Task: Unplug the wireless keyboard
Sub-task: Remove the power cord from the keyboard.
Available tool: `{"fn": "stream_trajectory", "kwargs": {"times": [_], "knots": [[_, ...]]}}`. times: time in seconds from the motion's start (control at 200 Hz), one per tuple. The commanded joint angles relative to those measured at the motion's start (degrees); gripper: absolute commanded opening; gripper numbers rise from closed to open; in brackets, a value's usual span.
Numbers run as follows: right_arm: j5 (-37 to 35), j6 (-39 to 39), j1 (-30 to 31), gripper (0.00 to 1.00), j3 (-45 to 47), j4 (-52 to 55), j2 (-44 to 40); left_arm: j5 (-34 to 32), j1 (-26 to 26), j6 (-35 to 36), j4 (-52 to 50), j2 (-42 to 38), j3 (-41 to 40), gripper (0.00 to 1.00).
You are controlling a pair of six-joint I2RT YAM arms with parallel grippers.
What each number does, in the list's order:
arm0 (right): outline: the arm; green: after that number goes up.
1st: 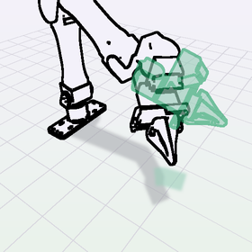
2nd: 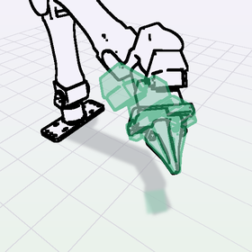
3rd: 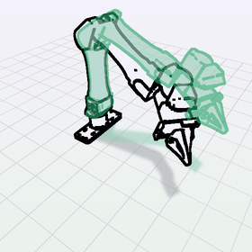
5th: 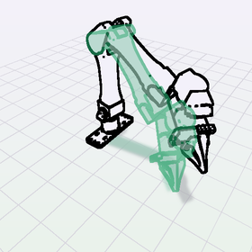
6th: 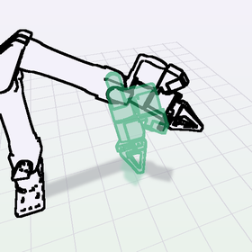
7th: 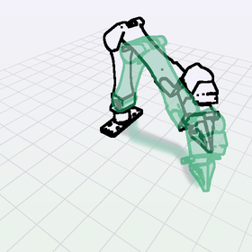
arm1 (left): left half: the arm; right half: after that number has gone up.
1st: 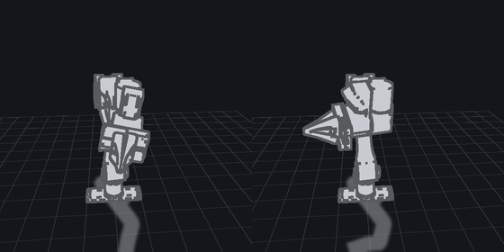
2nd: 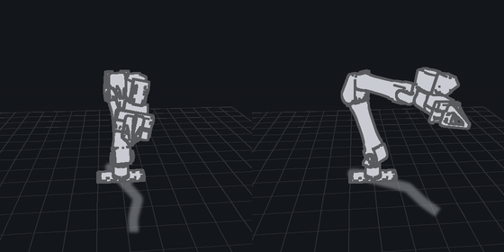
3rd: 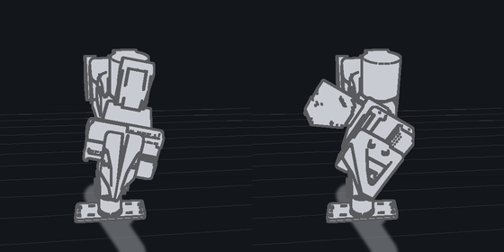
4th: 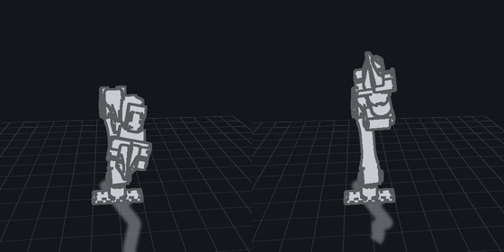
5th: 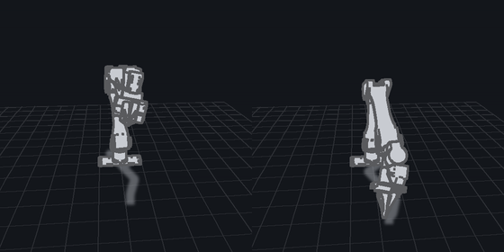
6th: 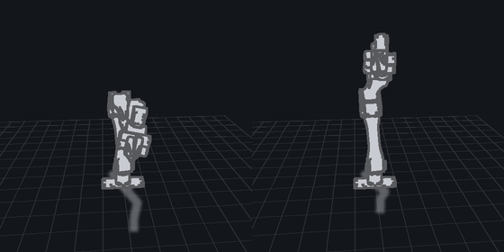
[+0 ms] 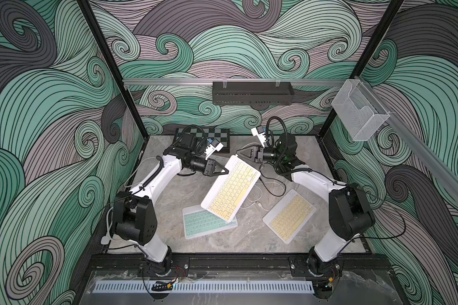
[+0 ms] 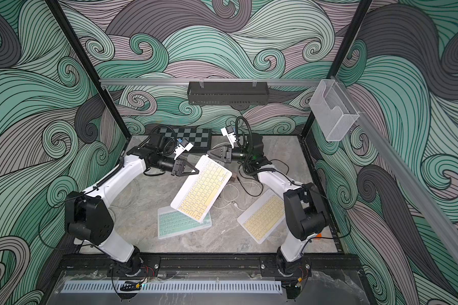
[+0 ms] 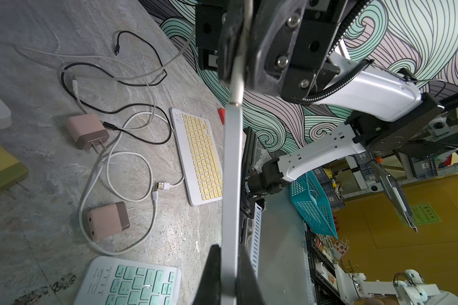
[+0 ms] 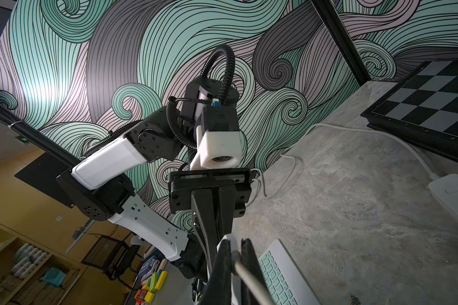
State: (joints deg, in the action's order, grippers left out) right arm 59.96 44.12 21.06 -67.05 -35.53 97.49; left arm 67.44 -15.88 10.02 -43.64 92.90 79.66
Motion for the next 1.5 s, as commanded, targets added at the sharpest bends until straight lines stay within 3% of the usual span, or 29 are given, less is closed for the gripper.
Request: {"fn": "stream_trajectory", "kwargs": {"times": [0.0, 0.215, 0.54, 0.785, 1.146, 1.351, 1.496], "knots": [[1.6, 1.2, 0.2, 0.0, 0.0, -3.8, 0.4, 2.9, -0.4, 0.4, 0.3, 0.5, 2.0, 0.0], [1.4, 5.7, -0.5, 0.0, 0.4, -8.9, 0.5, 3.0, -0.4, 0.7, 0.4, 0.1, 1.7, 0.0], [-7.0, 10.2, -4.3, 0.0, 3.3, -11.5, -3.1, 1.3, -0.4, 0.6, 4.0, -3.0, -4.1, 0.0], [-12.9, 10.4, -6.2, 0.0, 7.3, -11.8, -5.6, -0.7, -0.4, 0.0, 2.1, -2.4, -4.0, 0.0], [-15.8, 13.6, -7.6, 0.0, 8.8, -14.5, -6.0, -1.3, -0.4, 5.7, -7.6, -0.7, -1.0, 0.0], [-18.3, 14.4, -7.9, 0.0, 9.4, -15.2, -6.6, -0.1, -0.4, -5.9, 7.9, -4.1, -8.2, 0.0], [-19.7, 14.1, -8.0, 0.0, 9.9, -14.9, -6.8, -1.1, -0.4, -4.4, 4.7, -4.0, -8.4, 0.0]]}}
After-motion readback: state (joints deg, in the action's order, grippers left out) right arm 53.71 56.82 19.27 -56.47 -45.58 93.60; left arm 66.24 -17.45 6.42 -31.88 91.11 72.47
